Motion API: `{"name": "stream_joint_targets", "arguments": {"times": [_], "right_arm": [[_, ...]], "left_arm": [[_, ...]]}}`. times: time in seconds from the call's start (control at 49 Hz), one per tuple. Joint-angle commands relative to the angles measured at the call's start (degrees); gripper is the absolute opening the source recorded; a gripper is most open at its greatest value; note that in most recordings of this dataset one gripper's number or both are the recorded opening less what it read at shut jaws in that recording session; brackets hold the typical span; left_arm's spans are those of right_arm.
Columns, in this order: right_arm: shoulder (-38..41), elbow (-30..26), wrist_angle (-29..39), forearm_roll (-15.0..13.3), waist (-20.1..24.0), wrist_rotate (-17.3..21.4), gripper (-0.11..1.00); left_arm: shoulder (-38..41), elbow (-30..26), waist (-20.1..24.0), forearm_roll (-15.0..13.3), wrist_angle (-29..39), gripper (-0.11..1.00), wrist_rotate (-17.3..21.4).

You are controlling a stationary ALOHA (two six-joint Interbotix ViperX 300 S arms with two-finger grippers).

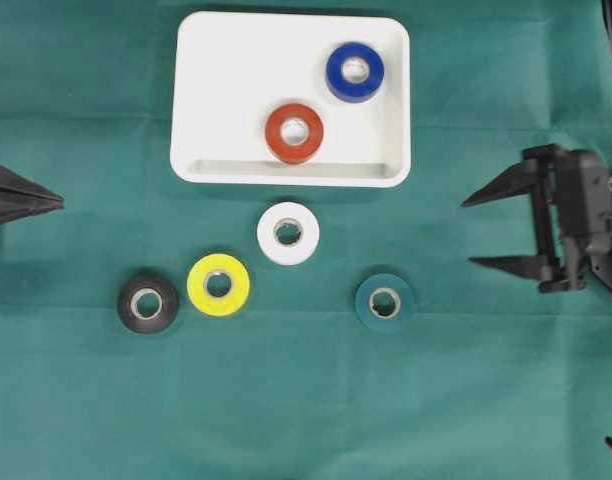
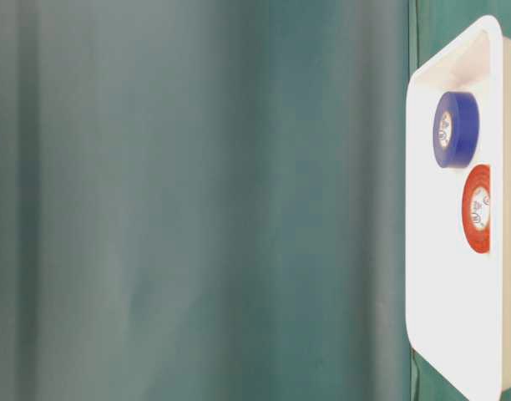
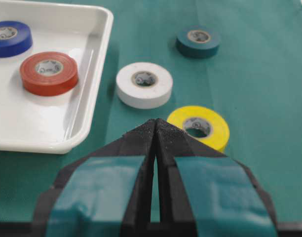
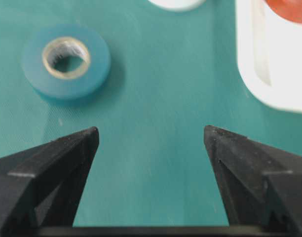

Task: Put the tape into the white case with the right arm.
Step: 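Move the right gripper over the yellow tape roll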

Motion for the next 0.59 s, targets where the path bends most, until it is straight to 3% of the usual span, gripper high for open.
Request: {"name": "stream_joint_targets", "arguments": {"times": [0.0,0.571], "right_arm": [[4.9,-4.7,-1.1,-0.9,1.0,0.0,0.52],[34.3,-31.8,-0.8,-2.5,4.1,0.1,0.53]], "left_arm": [[0.4,-0.6,0.2,-0.1,-0.4,0.00,0.0],[0.4,-0.6,0.2,-0.1,-0.3,0.00,0.0]]}}
